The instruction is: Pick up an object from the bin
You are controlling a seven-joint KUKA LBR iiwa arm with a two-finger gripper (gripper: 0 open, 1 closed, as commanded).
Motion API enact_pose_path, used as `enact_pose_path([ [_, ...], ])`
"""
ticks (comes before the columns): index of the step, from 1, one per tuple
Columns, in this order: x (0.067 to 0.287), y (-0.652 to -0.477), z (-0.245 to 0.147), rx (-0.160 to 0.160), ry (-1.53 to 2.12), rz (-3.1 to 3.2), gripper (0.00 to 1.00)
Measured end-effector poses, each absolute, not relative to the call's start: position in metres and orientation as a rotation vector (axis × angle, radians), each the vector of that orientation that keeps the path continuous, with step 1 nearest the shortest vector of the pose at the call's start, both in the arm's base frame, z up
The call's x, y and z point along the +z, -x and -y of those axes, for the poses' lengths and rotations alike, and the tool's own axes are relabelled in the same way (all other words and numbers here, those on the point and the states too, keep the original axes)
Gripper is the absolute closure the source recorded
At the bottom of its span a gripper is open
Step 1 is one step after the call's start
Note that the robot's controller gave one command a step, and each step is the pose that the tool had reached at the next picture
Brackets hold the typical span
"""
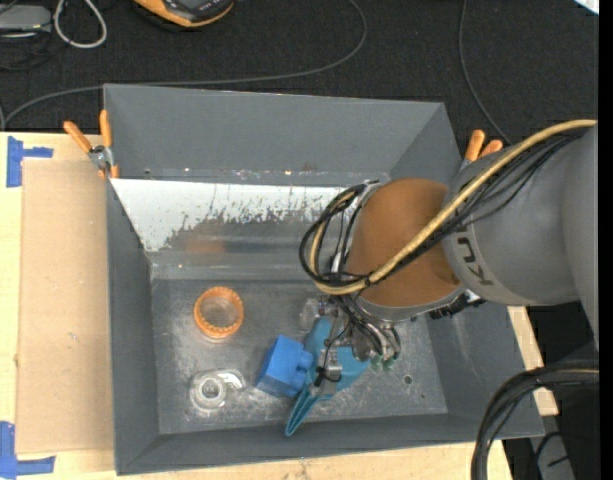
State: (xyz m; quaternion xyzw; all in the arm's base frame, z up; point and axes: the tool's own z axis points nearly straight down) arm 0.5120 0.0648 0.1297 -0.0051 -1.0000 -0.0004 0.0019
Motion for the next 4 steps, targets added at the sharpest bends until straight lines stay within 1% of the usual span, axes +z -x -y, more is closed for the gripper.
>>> enact_pose_path([
  [1,0.13,-0.512,-0.065,-0.001,0.016,3.138,0.0],
  [2,0.097,-0.518,-0.057,-0.001,0.063,3.131,0.0],
  [3,0.069,-0.517,-0.076,-0.002,0.126,3.131,0.0],
  [4,0.07,-0.518,-0.059,-0.001,0.109,3.131,0.0],
])
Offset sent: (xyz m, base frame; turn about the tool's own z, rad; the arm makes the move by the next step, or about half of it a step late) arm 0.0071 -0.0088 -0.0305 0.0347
